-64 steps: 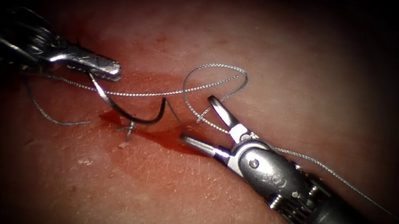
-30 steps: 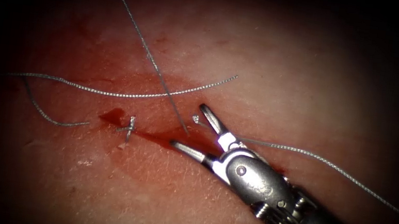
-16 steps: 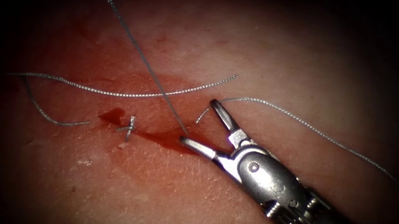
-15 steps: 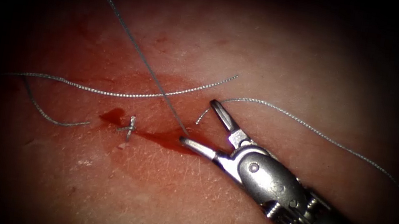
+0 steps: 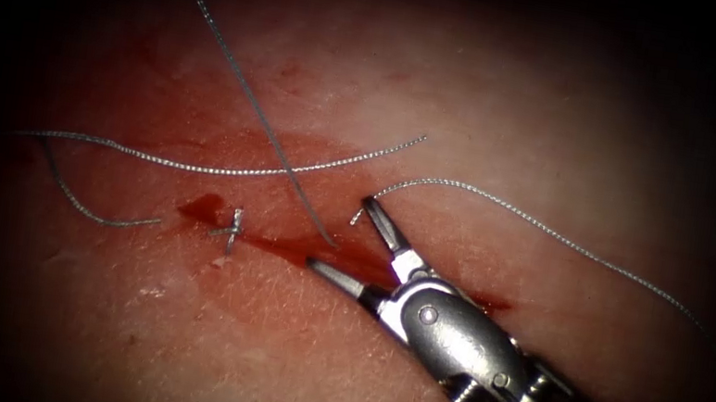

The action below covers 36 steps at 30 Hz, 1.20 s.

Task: Wound Closure

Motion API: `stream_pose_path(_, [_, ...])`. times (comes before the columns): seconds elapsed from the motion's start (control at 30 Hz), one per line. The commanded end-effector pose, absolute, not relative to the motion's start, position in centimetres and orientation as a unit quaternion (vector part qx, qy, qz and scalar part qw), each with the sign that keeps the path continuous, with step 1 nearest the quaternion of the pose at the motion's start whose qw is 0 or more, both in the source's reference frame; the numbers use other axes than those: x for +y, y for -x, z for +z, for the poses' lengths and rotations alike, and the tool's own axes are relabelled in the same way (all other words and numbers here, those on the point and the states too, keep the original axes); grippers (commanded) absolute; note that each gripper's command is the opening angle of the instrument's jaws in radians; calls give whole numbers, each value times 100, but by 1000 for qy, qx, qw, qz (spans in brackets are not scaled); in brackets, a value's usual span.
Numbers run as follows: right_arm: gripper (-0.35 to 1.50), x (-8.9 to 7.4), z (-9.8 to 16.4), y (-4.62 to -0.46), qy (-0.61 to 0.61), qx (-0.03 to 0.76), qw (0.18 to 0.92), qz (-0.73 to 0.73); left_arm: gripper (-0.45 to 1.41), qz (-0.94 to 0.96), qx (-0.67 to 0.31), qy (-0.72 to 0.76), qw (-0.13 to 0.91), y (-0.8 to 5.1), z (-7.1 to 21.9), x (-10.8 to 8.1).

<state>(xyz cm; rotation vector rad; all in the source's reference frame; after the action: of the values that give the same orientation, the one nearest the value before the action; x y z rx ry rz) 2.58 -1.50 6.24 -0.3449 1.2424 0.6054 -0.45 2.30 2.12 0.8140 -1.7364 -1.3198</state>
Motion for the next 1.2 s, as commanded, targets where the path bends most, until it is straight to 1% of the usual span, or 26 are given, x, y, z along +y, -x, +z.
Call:
stream_pose_path(0.03, [67,-139,619,-272,162,563,763,273,-45,-518,-689,-319,394,44,199,239])
stream_pose_path(0.13, [32,-139,618,-280,167,559,769,263,-45,-518,-689,-318,394,44,199,239])
stream_pose_path(0.17, [5,-140,617,-281,166,560,769,258,-45,-518,-689,-318,394,44,200,239])
stream_pose_path(0.2, [-35,-140,616,-281,164,560,770,257,-45,-518,-689,-318,394,44,200,239])
stream_pose_path(0.53, [-35,-141,616,-269,173,542,777,268,-45,-519,-689,-315,395,44,200,238])
stream_pose_path(0.57, [-35,-146,613,-262,163,526,791,266,-45,-519,-681,-317,408,50,205,232])
stream_pose_path(0.77, [-35,-162,601,-240,145,492,816,266,-45,-531,-655,-324,429,78,236,217])
stream_pose_path(0.83, [-35,-170,590,-224,134,471,828,274,-45,-535,-652,-326,427,96,261,210])
stream_pose_path(0.93, [-35,-181,569,-200,112,448,836,295,-45,-541,-623,-340,451,131,296,194])
stream_pose_path(1.1, [-35,-191,528,-163,97,425,839,326,-45,-522,-625,-355,459,174,339,172])
stream_pose_path(1.13, [-35,-190,484,-130,98,401,842,347,-45,-506,-630,-358,468,191,360,158])
stream_pose_path(1.17, [-35,-191,474,-122,99,394,843,352,-45,-501,-630,-364,468,194,364,155])
stream_pose_path(1.2, [-35,-195,439,-100,98,367,849,368,-45,-489,-624,-389,470,198,368,146])
